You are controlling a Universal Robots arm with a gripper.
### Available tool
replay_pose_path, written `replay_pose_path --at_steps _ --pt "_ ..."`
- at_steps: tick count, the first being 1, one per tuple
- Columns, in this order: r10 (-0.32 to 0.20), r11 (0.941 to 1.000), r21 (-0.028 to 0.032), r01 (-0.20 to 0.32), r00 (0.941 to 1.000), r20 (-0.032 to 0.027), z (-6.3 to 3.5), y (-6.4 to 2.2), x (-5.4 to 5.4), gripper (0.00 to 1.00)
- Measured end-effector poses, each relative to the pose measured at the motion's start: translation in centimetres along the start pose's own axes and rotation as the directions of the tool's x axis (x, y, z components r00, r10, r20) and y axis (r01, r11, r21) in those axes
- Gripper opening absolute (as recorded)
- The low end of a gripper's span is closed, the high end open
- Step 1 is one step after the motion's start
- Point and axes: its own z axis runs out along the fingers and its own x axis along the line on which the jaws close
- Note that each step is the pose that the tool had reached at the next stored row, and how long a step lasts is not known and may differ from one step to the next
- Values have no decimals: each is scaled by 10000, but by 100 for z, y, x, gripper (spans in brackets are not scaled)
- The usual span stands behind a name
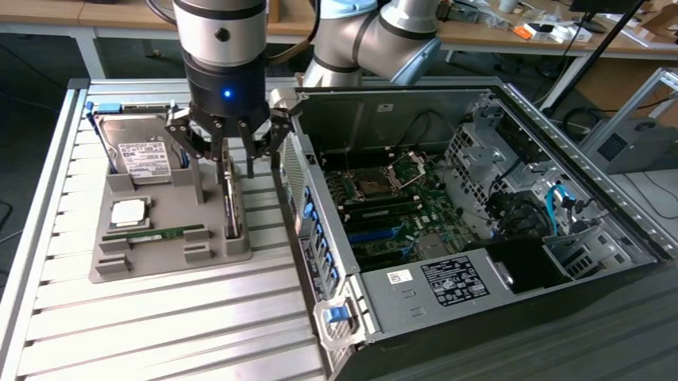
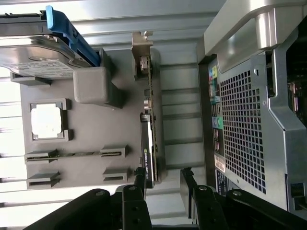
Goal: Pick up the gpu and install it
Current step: 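Pick up the gpu and move the gpu toward the slot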
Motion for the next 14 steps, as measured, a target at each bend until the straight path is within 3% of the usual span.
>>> replay_pose_path --at_steps 14 --pt "-1 10000 18 1 10000 1 72 26 4 42"
